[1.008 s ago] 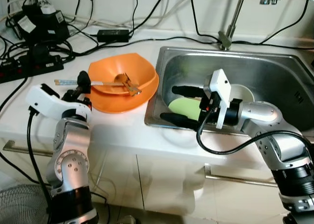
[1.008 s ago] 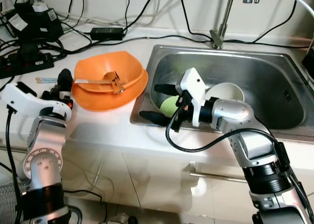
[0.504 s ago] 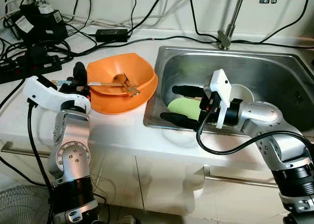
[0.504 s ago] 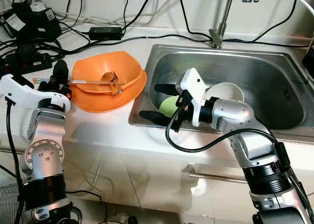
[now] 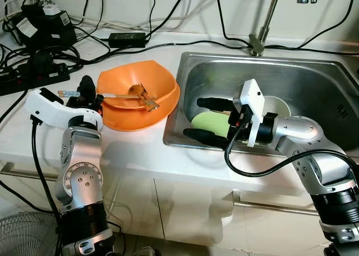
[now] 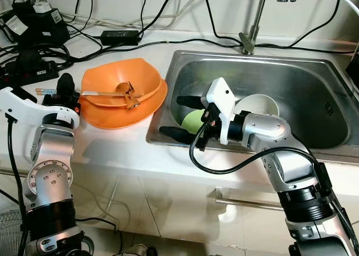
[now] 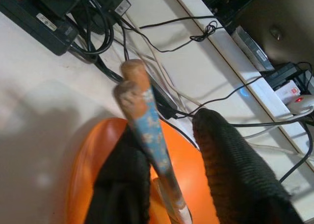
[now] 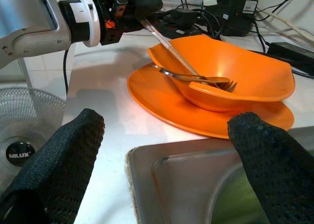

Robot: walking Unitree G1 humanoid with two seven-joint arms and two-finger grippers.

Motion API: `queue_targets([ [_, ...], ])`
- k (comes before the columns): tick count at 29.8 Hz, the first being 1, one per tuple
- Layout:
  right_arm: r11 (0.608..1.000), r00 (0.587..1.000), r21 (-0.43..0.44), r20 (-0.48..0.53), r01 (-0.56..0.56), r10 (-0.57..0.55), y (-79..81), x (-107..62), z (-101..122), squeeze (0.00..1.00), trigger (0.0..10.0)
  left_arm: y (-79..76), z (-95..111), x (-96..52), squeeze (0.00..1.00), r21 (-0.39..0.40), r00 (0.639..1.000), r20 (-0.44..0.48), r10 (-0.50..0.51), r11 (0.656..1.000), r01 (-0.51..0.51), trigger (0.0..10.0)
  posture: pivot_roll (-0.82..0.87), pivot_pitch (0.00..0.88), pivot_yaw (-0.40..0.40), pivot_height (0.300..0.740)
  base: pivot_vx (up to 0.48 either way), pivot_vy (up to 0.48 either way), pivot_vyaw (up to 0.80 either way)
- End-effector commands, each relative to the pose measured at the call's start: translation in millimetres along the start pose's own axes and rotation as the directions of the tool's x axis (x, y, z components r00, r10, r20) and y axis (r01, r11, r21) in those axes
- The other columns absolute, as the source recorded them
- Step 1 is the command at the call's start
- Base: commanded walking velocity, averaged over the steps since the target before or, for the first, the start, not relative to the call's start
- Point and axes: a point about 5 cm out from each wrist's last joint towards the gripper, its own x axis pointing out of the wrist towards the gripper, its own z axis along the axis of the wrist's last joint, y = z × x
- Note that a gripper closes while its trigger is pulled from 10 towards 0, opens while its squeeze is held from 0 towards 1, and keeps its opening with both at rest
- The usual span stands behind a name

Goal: Kitchen organization

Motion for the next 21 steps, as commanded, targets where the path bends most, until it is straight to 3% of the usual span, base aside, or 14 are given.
queue_targets([
  [1,1.000,1.000,-0.013,-0.007,0.010,-0.010,-0.8,-2.1,0.9,0.00,10.0,-4.0,5.4,0.7,0.00,-0.015,1.000,0.025,0.002,1.000,-0.002,0.0,-0.02,0.047,0.067,0.740,0.000,0.000,0.00],
  [15,1.000,1.000,-0.018,-0.003,0.018,-0.018,-2.6,-0.3,1.2,0.00,10.0,-14.0,17.3,3.6,0.00,-0.019,0.999,0.044,0.001,1.000,0.000,0.0,-0.02,0.036,0.069,0.740,0.000,0.000,0.00],
  [21,0.999,1.000,-0.021,-0.003,0.025,-0.025,-4.1,-0.7,1.0,0.00,10.0,-22.7,30.9,4.3,0.00,0.018,0.998,0.063,-0.002,1.000,0.001,0.0,-0.01,0.031,0.066,0.740,0.000,0.000,0.00],
])
